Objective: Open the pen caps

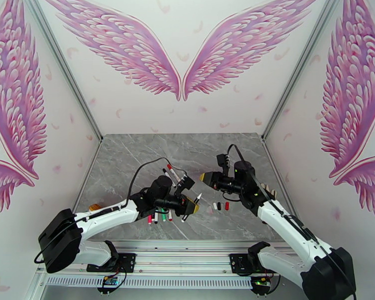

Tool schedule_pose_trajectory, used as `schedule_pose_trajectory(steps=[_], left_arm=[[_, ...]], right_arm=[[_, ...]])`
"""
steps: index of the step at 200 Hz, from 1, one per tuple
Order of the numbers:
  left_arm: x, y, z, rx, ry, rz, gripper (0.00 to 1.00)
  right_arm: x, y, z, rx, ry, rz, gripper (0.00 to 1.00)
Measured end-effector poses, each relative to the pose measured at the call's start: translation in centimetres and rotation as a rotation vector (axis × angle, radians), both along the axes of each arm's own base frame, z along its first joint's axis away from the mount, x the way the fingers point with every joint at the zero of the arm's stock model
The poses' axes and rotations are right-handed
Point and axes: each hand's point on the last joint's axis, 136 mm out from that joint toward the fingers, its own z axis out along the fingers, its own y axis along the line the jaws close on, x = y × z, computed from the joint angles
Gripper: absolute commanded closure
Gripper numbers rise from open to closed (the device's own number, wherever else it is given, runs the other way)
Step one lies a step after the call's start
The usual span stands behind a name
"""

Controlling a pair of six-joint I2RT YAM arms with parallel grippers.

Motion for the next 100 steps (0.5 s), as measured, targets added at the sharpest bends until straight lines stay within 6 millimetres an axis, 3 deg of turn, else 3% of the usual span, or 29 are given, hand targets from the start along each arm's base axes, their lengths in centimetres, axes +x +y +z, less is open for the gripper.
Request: schedule_pose_trajectory(steps=[28,54,100], left_arm=[[0.4,0.4,-0.9,0.049,-0.010,0.038,0.91],[1.6,1.0,-0.2,0.058,-0.059,0.116,0.90],[4.5,3.1,0.5,0.058,-0.116,0.295,0.90]], right_arm=[[0.4,-1.1,-0.3,-0.055,0.012,-0.056,0.93],[0.3,-2.3,-1.1,-0.153,0.033,-0.088,0.88],[-1.1,-5.1,-4.7,-0.382,0.160,-0.108,0.88]])
